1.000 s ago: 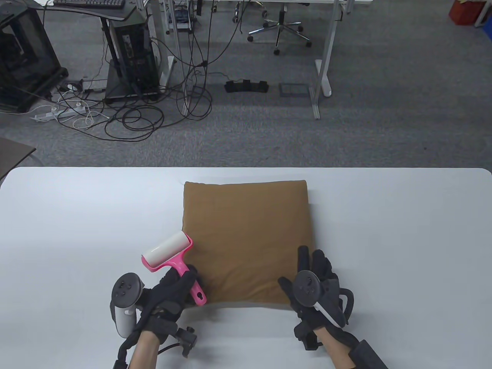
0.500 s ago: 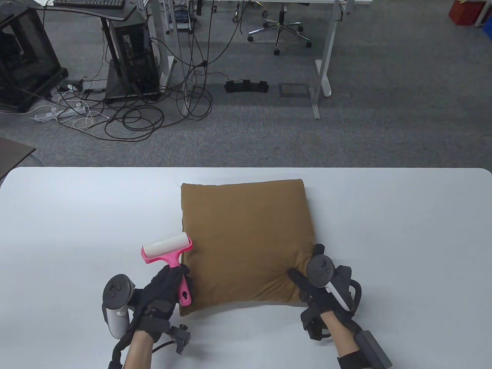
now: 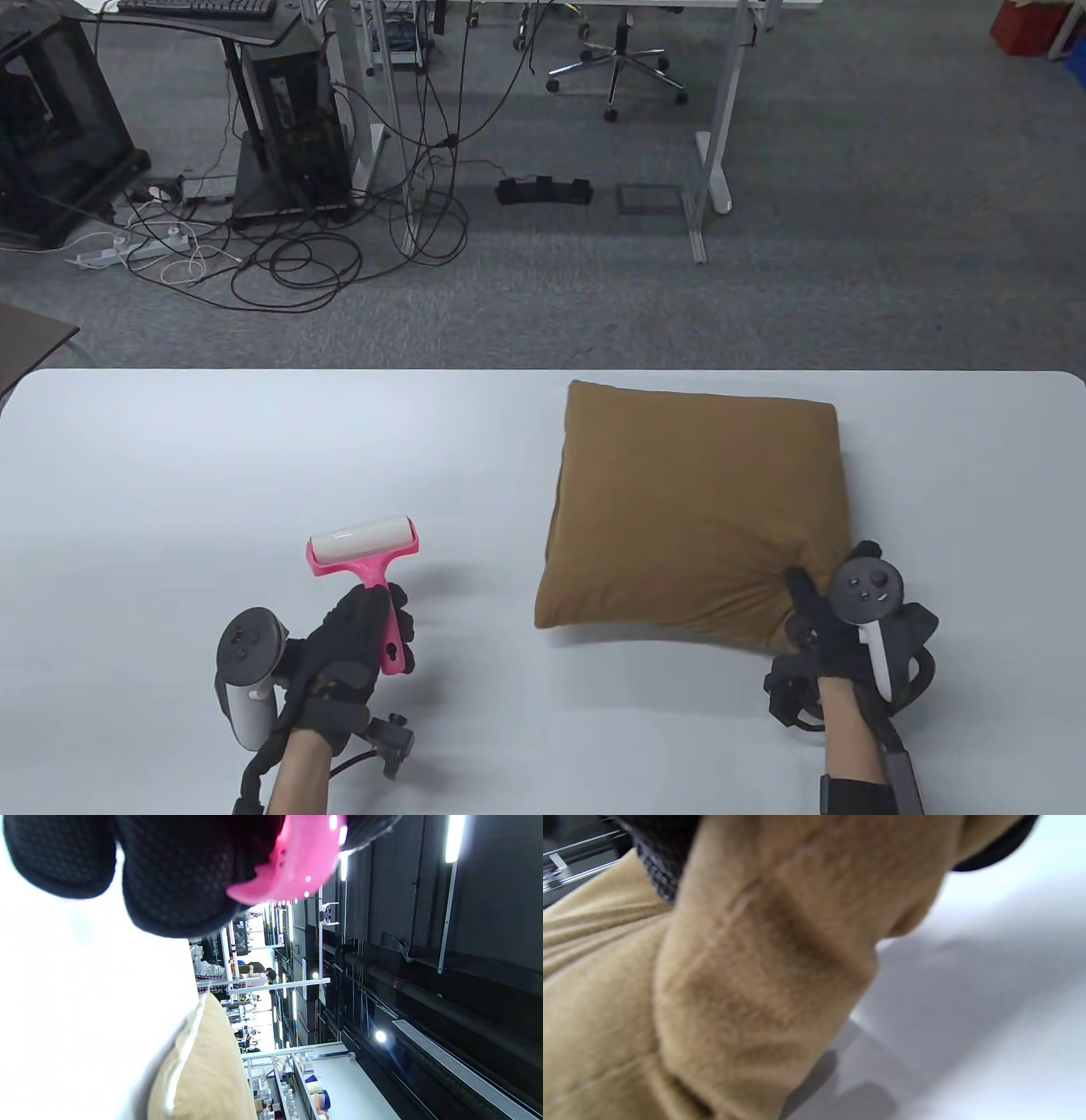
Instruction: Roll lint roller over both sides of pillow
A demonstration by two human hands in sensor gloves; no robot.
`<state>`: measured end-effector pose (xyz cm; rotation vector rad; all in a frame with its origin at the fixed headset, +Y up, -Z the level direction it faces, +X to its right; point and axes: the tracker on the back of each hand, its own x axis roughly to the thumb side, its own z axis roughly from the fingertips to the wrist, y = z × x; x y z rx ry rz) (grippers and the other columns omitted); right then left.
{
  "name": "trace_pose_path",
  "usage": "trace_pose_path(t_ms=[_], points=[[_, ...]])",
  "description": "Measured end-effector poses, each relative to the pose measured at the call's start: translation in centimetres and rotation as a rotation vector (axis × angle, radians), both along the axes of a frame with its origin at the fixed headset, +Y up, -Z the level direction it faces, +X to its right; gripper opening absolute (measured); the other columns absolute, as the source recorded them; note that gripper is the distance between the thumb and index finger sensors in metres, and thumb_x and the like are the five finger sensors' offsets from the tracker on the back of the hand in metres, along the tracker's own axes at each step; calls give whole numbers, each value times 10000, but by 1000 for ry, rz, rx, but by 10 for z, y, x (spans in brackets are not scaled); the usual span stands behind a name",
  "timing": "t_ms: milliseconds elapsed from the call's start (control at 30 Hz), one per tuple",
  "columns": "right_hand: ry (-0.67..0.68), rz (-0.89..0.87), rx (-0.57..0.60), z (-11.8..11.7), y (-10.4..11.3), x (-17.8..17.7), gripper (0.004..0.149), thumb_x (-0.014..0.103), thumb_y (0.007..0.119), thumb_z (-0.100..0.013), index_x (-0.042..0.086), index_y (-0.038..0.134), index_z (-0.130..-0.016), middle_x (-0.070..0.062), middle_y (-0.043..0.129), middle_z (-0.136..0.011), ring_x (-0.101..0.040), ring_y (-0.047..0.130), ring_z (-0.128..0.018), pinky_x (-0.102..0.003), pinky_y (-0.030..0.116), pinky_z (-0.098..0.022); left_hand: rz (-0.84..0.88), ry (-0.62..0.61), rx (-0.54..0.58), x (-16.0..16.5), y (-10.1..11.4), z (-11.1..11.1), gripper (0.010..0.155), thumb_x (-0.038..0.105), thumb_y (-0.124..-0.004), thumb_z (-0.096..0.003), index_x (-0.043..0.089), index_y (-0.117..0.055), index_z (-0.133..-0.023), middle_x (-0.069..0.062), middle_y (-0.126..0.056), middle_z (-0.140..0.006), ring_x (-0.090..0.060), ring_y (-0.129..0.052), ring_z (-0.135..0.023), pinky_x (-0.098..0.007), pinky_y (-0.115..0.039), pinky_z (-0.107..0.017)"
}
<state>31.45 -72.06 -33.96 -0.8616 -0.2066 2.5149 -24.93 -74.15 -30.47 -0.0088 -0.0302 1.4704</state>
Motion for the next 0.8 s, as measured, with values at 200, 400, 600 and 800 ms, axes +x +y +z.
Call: trace_pose_path(t_ms=[200, 400, 600, 800], points=[[-181, -89, 2, 6, -8, 36, 799, 435, 621, -587, 59, 148, -1111, -281, 685, -927, -341, 920, -523, -533, 764, -391, 12, 0, -38, -4, -6, 0, 634, 518, -605, -527, -5, -687, -877, -128, -936, -623, -194, -1003, -283, -566, -812, -412], [-216, -132, -31, 6, -13, 47, 800, 431, 585, -601, 43, 91, -1097, -363, 504, -1062, -492, 815, -764, -648, 676, -519, 12, 34, -61, -10, -9, -1, 641, 531, -614, -528, -13, -720, -851, -116, -959, -575, -178, -996, -223, -558, -826, -380], [-118, -33, 65, 5, 2, 21, 754, 373, 563, -620, 73, 51, -1084, -296, 165, -1156, -533, 293, -1034, -730, 378, -656, -81, 118, -95, -21, -12, -1, 646, 546, -664, -520, -20, -774, -813, -114, -996, -520, -179, -1005, -156, -550, -846, -334], [126, 133, 156, 6, 18, -31, 815, 512, 560, -593, 89, 74, -1093, -293, 150, -1159, -527, 272, -1038, -717, 370, -665, -223, 246, -140, -39, -12, 0, 701, 537, -753, -497, -94, -831, -791, -122, -1054, -452, -181, -1037, -77, -536, -880, -272]])
